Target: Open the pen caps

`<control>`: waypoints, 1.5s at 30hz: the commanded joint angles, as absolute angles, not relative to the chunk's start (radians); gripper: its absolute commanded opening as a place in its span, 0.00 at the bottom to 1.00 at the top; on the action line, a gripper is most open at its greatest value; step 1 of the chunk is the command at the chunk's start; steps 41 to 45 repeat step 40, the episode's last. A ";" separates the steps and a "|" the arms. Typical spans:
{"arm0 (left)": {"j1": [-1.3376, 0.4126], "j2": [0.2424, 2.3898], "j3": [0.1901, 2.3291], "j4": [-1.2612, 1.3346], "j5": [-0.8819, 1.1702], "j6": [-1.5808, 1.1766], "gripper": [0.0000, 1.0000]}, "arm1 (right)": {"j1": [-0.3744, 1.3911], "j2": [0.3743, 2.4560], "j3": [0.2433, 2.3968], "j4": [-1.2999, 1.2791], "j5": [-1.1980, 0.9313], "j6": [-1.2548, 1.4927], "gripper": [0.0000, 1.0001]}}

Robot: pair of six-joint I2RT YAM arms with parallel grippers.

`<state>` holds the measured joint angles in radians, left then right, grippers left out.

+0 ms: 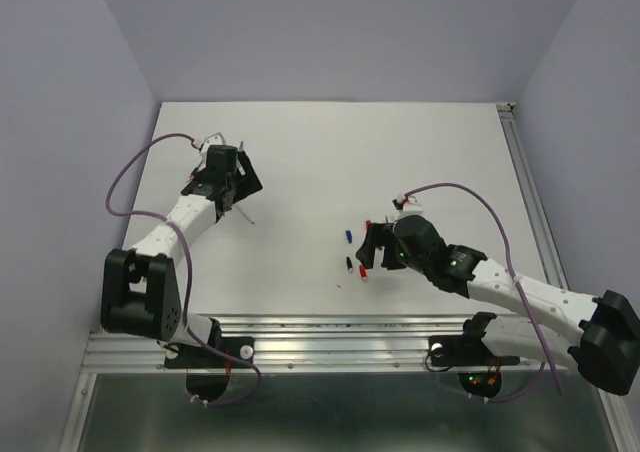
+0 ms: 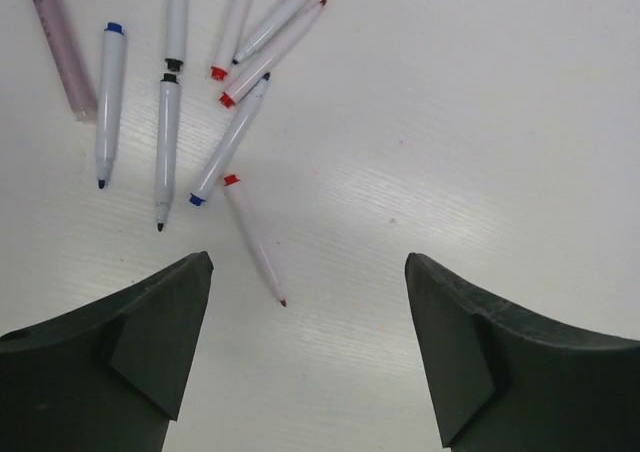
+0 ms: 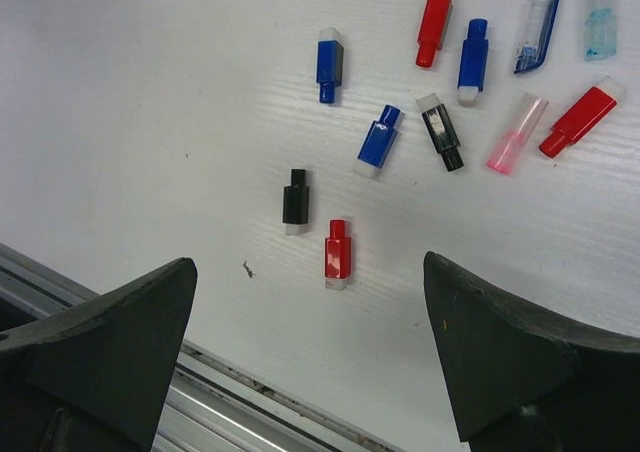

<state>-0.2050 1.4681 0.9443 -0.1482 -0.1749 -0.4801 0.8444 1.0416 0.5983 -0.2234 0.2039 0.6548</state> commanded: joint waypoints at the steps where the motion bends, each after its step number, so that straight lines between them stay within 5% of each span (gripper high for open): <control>1: -0.218 1.260 0.910 -0.118 -0.121 -0.524 0.96 | 0.842 1.043 0.615 -0.176 0.271 0.689 1.00; 7: -0.242 1.007 0.856 -0.080 -0.067 -0.575 0.99 | 0.841 1.023 0.655 -0.303 0.564 0.845 1.00; 16: -0.242 0.790 0.782 -0.094 -0.277 -0.649 0.99 | 0.842 0.827 0.701 -0.523 0.865 1.020 1.00; 25: -0.242 0.793 0.752 -0.071 -0.298 -0.644 0.99 | 0.844 0.621 0.692 -0.557 0.925 0.957 1.00; 45: -0.242 0.796 0.747 -0.064 -0.298 -0.634 0.99 | 0.842 0.678 0.732 -0.565 0.971 0.920 1.00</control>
